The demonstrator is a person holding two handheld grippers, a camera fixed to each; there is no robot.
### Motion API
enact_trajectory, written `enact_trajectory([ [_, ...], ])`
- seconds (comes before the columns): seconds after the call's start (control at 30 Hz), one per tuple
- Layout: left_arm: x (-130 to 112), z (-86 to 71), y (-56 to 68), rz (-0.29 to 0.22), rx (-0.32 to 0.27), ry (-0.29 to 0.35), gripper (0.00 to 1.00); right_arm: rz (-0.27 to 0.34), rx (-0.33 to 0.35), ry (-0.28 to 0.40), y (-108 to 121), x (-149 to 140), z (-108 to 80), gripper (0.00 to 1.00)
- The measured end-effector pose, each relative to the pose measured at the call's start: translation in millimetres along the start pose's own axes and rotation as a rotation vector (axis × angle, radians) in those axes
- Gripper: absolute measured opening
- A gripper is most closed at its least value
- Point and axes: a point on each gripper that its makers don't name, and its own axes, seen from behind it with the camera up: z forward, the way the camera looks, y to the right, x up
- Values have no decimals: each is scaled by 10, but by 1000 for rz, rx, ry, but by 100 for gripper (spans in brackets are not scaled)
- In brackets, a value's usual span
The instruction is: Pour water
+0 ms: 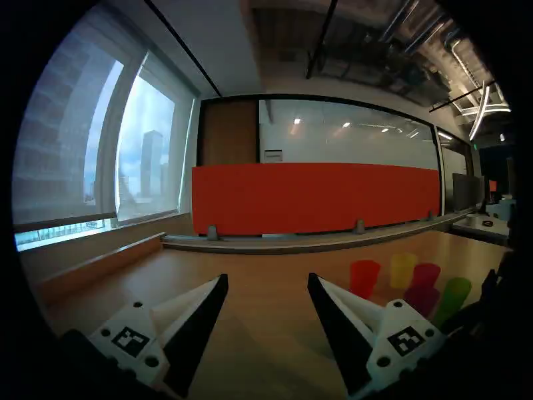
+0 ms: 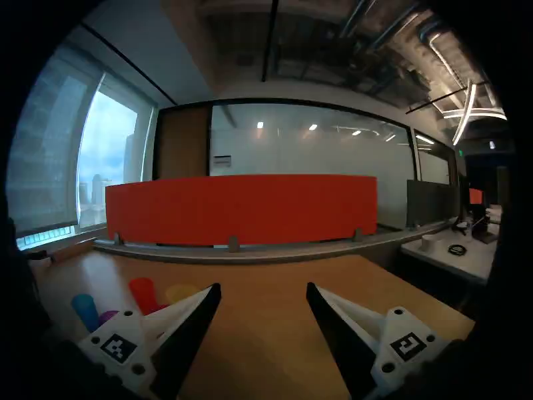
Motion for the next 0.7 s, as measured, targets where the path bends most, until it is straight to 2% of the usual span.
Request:
enact_trajectory([
  [0.7,-338,20,-169,-31,4,6,88,-4,-3,-39,-98,-84,13,99],
])
